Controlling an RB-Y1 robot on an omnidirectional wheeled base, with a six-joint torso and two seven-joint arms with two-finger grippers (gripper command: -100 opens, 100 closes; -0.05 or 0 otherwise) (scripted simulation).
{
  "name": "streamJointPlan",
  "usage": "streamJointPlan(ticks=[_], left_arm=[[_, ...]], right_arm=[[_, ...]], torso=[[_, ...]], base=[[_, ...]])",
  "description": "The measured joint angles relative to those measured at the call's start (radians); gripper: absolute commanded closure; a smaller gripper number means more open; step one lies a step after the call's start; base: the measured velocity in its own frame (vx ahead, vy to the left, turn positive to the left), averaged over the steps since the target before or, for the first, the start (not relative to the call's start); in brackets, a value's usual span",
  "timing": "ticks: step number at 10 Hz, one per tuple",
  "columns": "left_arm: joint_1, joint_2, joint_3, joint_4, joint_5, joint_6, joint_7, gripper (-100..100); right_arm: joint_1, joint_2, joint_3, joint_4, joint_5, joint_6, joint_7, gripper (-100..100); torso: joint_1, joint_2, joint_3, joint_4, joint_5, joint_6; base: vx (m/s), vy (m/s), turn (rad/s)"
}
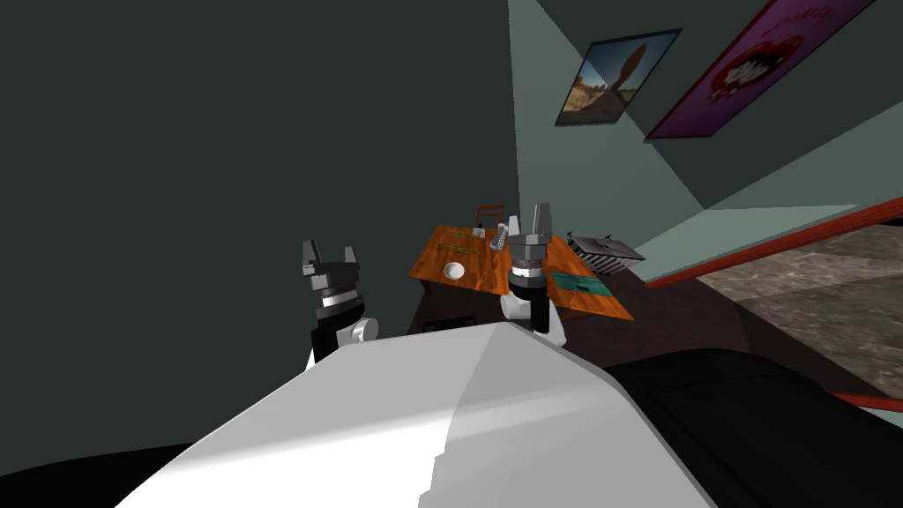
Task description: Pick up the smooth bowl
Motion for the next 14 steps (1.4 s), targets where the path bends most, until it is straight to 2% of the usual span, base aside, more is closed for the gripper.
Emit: streamJointPlan(ticks=[2,6,9,14], left_arm=[[0.0,0.0,0.0,0.0,0.0,0.0,0.0,0],[0.0,0.0,0.0,0.0,0.0,0.0,0.0,0],[0.0,0.0,0.0,0.0,0.0,0.0,0.0,0],[0.0,0.0,0.0,0.0,0.0,0.0,0.0,0]], right_arm=[[-0.012,-0.016,-0.01,0.024,0.042,0.007,0.02,-100],[-0.067,-0.044,-0.047,0.129,0.157,0.019,0.09,-100],[-0.091,-0.05,-0.057,0.18,0.232,0.029,0.128,-100],[-0.146,-0.064,-0.095,0.314,0.373,0.035,0.214,-100]], torso=[[0.001,0.001,0.0,0.0,0.0,0.0],[0.001,-0.001,-0.001,0.0,0.0,0.0],[0.001,-0.001,-0.001,0.0,0.0,0.0],[0.0,-0.001,0.0,0.0,0.0,0.0]], base=[[-0.021,0.01,0.064],[0.011,0.013,0.038],[0.014,0.018,0.052],[0.009,0.012,0.034]])
